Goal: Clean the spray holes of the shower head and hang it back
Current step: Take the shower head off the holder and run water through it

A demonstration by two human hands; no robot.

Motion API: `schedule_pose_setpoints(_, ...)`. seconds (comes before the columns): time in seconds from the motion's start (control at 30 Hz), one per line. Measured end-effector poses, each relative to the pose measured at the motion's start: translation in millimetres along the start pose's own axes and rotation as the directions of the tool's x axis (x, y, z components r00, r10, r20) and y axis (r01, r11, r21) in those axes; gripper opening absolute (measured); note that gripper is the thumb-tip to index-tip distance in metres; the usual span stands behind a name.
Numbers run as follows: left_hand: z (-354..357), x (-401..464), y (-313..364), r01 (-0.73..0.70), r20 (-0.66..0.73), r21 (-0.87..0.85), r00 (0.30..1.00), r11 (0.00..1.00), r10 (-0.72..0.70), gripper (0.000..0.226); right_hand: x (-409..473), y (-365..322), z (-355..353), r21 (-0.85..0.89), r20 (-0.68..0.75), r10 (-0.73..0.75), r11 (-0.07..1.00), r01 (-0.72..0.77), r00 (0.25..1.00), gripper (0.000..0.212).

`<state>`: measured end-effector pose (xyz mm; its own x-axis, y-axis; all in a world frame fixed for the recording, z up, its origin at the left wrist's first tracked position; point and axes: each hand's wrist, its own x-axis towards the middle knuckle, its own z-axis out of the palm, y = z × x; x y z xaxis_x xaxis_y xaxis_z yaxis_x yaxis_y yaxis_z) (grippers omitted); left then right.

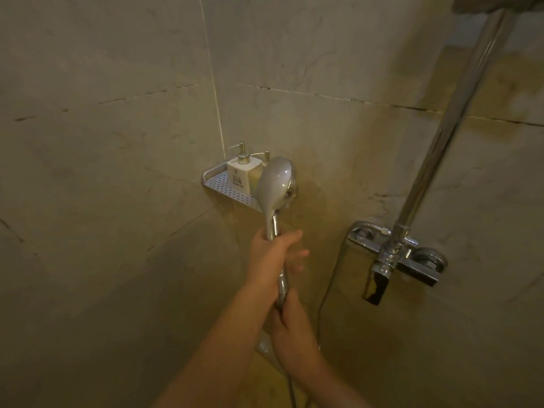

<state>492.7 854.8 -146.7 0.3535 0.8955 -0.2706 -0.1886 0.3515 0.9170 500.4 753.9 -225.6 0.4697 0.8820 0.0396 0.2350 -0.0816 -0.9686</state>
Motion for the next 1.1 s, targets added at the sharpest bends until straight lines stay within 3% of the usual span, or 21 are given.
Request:
schedule_pose_setpoints(0.17, -1, 2, -8, -0.057, -0.045, 0.154, 0.997, 0.986, 0.065, 0.063, -4, 10, 4, 0.043, -0.009, 0.039, 0.998, -0.039, 0.999, 0.006)
schedule_pose_setpoints(0.3, 1, -8, -8, -0.005, 0.041, 0.063, 0.999, 0.998, 0.002, 0.043, 0, 10, 6, 0.017, -0.008, 0.033, 0.999, -0.033, 0.999, 0.010)
schedule_pose_setpoints(0.4, 5, -10, -10, -0.064, -0.081, 0.125, 0.994, 0.990, 0.075, 0.039, 0, 7, 8, 0.004, -0.006, -0.026, 1.000, 0.026, 1.000, 0.048)
schedule_pose_setpoints(0.53, 11, -13, -16, -0.261, -0.102, 0.161, 0.955, 0.952, 0.279, 0.034, -1, 10, 6, -0.110, -0.045, 0.008, 0.994, -0.013, 0.999, 0.035)
schedule_pose_setpoints(0.67, 12, -10, -18, -0.265, -0.097, 0.233, 0.951, 0.936, 0.293, 0.042, -2, 8, 5, -0.095, -0.079, -0.059, 0.994, 0.051, 0.995, 0.034)
schedule_pose_setpoints(0.77, 13, -4, -20, -0.221, -0.083, 0.301, 0.963, 0.928, 0.256, 0.047, 2, 13, -9, -0.064, 0.102, -0.083, 0.994, 0.090, 0.991, 0.053)
schedule_pose_setpoints(0.83, 11, -3, -24, -0.196, -0.080, 0.329, 0.969, 0.924, 0.234, 0.044, 4, 26, -35, -0.100, 0.277, 0.002, 0.995, 0.027, 0.961, 0.054)
schedule_pose_setpoints(0.9, 9, -3, -28, -0.181, -0.074, 0.328, 0.974, 0.927, 0.216, 0.040, 6, 44, -68, -0.171, 0.333, 0.144, 0.981, -0.090, 0.932, 0.043)
schedule_pose_setpoints(1.0, 7, -5, -32, -0.165, -0.051, 0.366, 0.979, 0.916, 0.197, 0.030, 13, 78, -124, -0.330, 0.217, 0.436, 0.875, -0.354, 0.874, 0.010)
schedule_pose_setpoints(1.1, 6, -6, -39, -0.169, -0.053, 0.403, 0.977, 0.899, 0.207, 0.023, 20, 102, -169, -0.439, -0.042, 0.583, 0.719, -0.539, 0.812, 0.041)
